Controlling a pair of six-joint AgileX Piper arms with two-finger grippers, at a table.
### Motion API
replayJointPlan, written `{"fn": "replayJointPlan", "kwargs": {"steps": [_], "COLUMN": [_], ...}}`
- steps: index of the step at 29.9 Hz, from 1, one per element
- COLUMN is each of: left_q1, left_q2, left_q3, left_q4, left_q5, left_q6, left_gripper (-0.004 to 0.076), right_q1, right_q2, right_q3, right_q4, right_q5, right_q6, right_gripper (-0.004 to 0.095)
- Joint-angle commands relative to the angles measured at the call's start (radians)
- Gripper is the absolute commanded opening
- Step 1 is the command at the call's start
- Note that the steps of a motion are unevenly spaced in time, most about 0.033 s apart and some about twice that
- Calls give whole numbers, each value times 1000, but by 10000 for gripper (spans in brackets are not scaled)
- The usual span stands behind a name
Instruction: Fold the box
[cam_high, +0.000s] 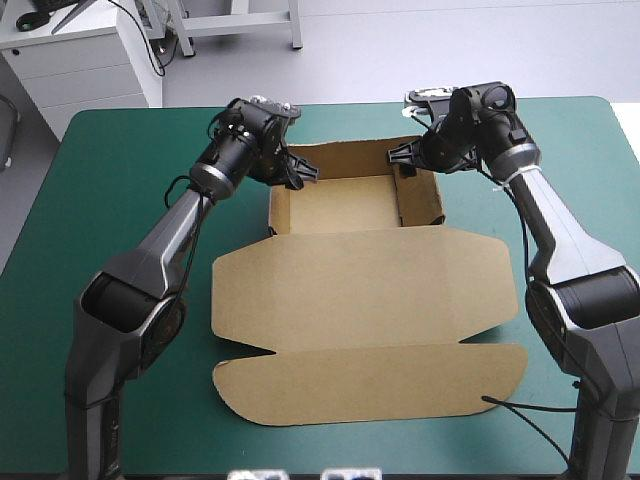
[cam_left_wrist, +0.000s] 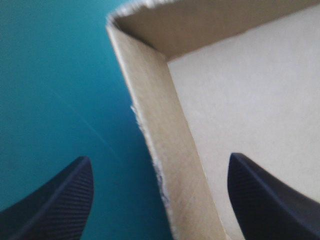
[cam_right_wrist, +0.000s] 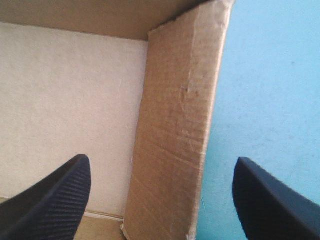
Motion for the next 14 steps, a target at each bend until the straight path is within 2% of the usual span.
{"fn": "replayJointPlan", "kwargs": {"steps": [1, 3, 6, 9, 14], "left_q1": [-6, -6, -6, -6, -6], "left_q2": [-127, -156, -207, -276, -445], "left_q3": [-114, -149, -167, -160, -63], "left_q4": [57, 58, 53, 48, -52], "left_q5": [49, 49, 49, 50, 50], "left_q6": [-1, -1, 7, 29, 81], "left_gripper": [494, 445, 288, -13, -7], "right_q1": [-2, -2, 0, 0, 2], "right_q2": [-59, -61, -72, -89, -143], "right_q3": [-95, -103, -103, -103, -39], "right_q4": [-7, -5, 27, 64, 72], "right_q5": [49, 60, 60, 60, 60], "right_q6": [4, 4, 6, 6, -7], "right_gripper": [729, 729, 729, 729, 729]}}
